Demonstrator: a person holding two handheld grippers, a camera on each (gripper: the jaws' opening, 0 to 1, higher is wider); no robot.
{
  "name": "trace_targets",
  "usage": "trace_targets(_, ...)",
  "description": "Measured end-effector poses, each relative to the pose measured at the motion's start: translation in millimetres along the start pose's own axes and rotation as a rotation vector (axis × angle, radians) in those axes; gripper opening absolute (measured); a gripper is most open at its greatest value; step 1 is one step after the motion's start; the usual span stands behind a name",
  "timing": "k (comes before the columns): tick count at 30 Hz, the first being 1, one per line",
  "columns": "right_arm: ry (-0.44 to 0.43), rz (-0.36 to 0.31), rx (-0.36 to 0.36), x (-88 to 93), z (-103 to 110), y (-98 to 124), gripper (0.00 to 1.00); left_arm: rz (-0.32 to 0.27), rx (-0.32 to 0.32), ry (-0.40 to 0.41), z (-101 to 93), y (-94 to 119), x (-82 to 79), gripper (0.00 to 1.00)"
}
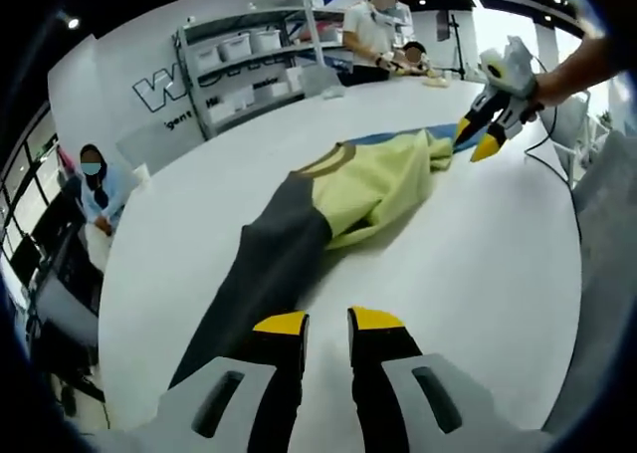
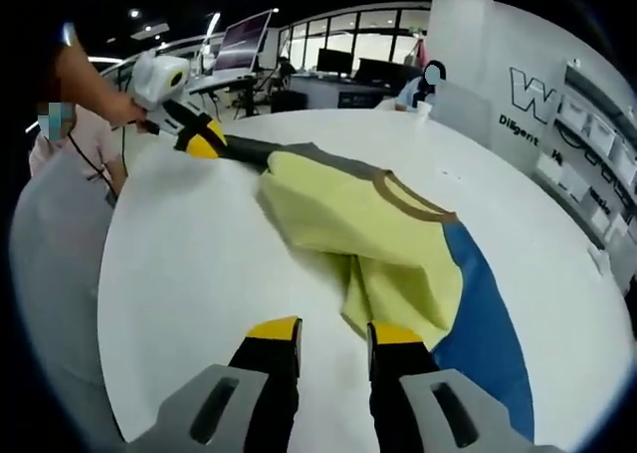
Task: Fold the garment on the visible template until the final outline fits inside the template.
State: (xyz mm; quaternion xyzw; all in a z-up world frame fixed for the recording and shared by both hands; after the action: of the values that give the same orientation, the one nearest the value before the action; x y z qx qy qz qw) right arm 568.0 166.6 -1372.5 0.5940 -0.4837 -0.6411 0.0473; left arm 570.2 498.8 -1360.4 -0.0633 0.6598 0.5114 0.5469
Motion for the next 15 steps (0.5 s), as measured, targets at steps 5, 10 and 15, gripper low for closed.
trace_targets(5,0.02,0.009,-0.011,-0.8,-2,-7,0.2,-0.02,0.03,-0.02,-8.1,-15,-14.3,0.23)
trace_targets(10,0.024,0.022,-0.012,1.1,-3,-10,0.19,-0.037,0.062,-0.035,-14.0,-27,-25.0,0.23)
trace_targets(15,0.032,0.037,-0.015,5.0,-4,-14,0.18,-0.052,0.108,-0.075,-23.7,-41,-38.6,0.24)
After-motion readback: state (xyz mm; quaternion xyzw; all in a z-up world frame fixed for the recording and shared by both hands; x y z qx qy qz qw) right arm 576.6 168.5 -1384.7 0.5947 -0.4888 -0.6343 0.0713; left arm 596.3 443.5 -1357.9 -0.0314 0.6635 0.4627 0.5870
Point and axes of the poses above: the point that each gripper's makers call its tool centre point, and the gripper's own axes: y roughly backward along the fingers, z roughly to its left, x roughly out of its underside, the point moved 7 cm from there along y, roughly backward along the fingers, and after that the axes turned 5 degrees about y, right-handed, at the moved point
